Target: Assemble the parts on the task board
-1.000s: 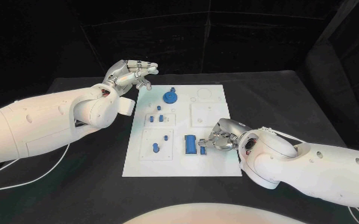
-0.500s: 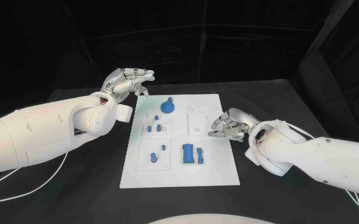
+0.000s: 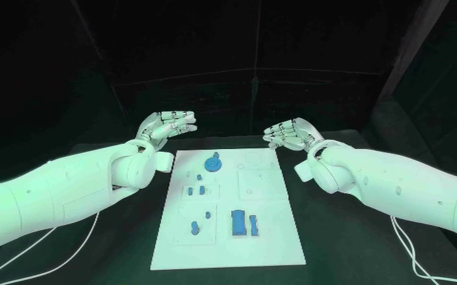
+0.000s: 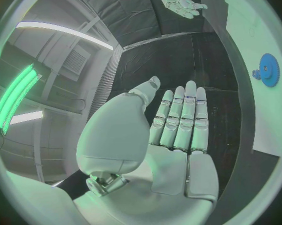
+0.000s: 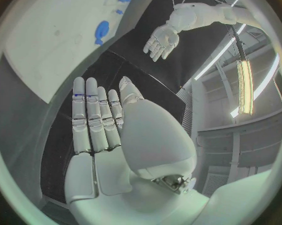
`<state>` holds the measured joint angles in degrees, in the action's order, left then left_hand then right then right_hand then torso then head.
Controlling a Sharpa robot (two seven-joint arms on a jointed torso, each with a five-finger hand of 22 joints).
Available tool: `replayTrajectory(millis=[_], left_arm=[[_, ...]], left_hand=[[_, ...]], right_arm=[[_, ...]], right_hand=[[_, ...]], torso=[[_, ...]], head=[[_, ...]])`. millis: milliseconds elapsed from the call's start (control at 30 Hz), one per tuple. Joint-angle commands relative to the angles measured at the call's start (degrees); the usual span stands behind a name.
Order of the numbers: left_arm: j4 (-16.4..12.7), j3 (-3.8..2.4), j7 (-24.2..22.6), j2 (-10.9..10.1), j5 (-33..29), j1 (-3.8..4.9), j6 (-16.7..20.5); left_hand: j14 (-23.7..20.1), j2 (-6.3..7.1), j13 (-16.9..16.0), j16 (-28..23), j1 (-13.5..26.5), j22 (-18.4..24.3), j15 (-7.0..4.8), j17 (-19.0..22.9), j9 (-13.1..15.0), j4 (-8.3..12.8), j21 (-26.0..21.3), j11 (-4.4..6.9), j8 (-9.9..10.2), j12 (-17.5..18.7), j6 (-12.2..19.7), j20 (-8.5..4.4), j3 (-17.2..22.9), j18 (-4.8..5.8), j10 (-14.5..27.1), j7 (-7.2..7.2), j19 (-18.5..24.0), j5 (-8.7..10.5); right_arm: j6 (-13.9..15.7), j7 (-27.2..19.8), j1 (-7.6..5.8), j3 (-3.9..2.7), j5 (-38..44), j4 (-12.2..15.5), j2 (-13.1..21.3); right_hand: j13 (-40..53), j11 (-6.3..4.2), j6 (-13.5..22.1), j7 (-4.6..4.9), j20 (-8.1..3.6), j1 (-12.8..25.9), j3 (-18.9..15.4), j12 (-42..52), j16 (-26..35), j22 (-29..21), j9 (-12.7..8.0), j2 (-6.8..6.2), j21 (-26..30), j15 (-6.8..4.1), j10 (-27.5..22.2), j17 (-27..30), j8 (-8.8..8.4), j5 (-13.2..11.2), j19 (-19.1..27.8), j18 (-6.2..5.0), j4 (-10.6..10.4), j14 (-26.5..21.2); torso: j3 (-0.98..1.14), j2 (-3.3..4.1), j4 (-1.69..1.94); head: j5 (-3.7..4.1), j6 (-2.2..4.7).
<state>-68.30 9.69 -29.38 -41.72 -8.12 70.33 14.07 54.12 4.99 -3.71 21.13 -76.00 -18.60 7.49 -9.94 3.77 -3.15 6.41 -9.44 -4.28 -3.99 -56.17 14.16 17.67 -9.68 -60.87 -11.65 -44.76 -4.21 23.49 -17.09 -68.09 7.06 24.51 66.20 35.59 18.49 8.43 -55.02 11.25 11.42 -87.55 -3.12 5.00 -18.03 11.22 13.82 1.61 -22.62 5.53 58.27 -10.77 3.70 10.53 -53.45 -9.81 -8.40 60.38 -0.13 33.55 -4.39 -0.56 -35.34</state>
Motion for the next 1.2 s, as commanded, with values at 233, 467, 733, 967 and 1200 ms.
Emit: replayTrajectory(millis=[233, 467, 733, 967, 1200], left_arm=[[4.84, -0.08, -2.65, 2.94, -1.55, -0.49, -0.2], [4.27, -0.33, -0.98, 3.0, -0.63, -1.0, 0.76], [-2.93, -2.93, -0.82, 1.34, 1.8, -3.54, 8.9], [-13.95, -6.91, -0.58, -1.2, 5.52, -7.44, 21.35], [-20.47, -9.27, -0.44, -2.7, 7.72, -9.75, 28.72]], left_hand=[[-0.65, -1.17, 0.12, -8.96, -1.16, 5.12, 1.62, 3.92, -0.01, -0.29, -2.79, -0.62, 0.2, 0.31, 0.36, 2.01, -2.98, -1.0, 1.68, 0.46, 4.23, -0.24], [-20.41, -4.99, 3.71, -13.87, 27.46, 10.13, -1.75, 9.94, -3.77, 3.15, -6.41, 3.17, 4.28, 3.99, 21.12, -3.99, -8.51, 2.9, 23.69, 4.54, 18.58, 4.21], [-29.78, -4.99, 3.71, -15.89, 40.96, 12.47, -3.35, 9.94, -3.77, 3.15, -6.41, 4.92, 4.28, 3.99, 30.84, -6.81, -11.06, 4.45, 34.01, 6.51, 25.84, 4.21], [-36.09, -4.99, 3.71, -21.13, 50.01, 14.07, -7.49, 9.94, -3.77, 3.15, -6.41, 9.44, 4.28, 3.99, 37.39, -8.71, -12.69, 5.05, 40.95, 11.65, 30.74, 4.21], [-40.66, -4.99, 3.71, -21.13, 56.62, 18.6, -7.49, 9.94, -3.77, 3.15, -6.41, 9.44, 4.28, 3.99, 42.14, -10.09, -17.67, 9.68, 46.03, 11.65, 34.3, 4.21]], right_arm=[[-8.01, -10.88, 0.11, -0.46, -9.9, -7.94, -5.04], [-4.6, -7.72, 0.47, -0.6, -7.55, -7.44, -4.99], [1.99, -9.02, 2.42, -2.28, -11.98, 0.7, -1.31], [12.34, -11.06, 5.48, -4.94, -18.94, 13.51, 4.47], [19.03, -12.39, 7.46, -6.65, -23.44, 21.78, 8.21]], right_hand=[[-10.69, 0.48, -0.76, 0.2, 1.49, 2.37, 0.53, -1.14, 10.0, -6.7, -5.73, 1.53, 9.75, 1.21, 2.02, 6.94, -0.08, -0.35, -3.79, -0.77, 4.09, 2.62], [-18.49, -2.79, 19.77, -3.92, -3.26, 34.23, 3.12, -5.0, 13.73, -11.22, -9.29, -1.61, 15.23, -1.25, -20.15, 10.77, -3.7, -4.03, 16.85, 2.95, 8.4, -20.21], [-18.49, -4.33, 29.44, -5.91, -5.5, 48.83, 3.12, -5.0, 18.03, -11.22, -13.82, -1.61, 17.27, -5.53, -30.61, 10.77, -3.7, -5.81, 26.9, 4.54, 8.4, -31.24], [-18.49, -8.43, 36.03, -11.25, -7.05, 58.79, 3.12, -5.0, 18.03, -11.22, -13.82, -1.61, 22.62, -5.53, -37.71, 10.77, -3.7, -10.53, 33.73, 5.18, 8.4, -38.74], [-18.49, -8.43, 40.86, -11.25, -11.42, 66.08, 3.12, -5.0, 18.03, -11.22, -13.82, -1.61, 22.62, -5.53, -42.93, 10.77, -3.7, -10.53, 38.69, 5.8, 8.4, -44.23]], torso=[[0.3, -0.19, 0.33], [0.23, -0.47, 0.68], [0.15, -2.07, 3.82], [0.13, -2.37, 4.39], [0.13, -2.37, 4.39]], head=[[0.41, 1.36], [0.39, 1.3], [0.53, 1.01], [0.56, 0.96], [0.56, 0.96]])
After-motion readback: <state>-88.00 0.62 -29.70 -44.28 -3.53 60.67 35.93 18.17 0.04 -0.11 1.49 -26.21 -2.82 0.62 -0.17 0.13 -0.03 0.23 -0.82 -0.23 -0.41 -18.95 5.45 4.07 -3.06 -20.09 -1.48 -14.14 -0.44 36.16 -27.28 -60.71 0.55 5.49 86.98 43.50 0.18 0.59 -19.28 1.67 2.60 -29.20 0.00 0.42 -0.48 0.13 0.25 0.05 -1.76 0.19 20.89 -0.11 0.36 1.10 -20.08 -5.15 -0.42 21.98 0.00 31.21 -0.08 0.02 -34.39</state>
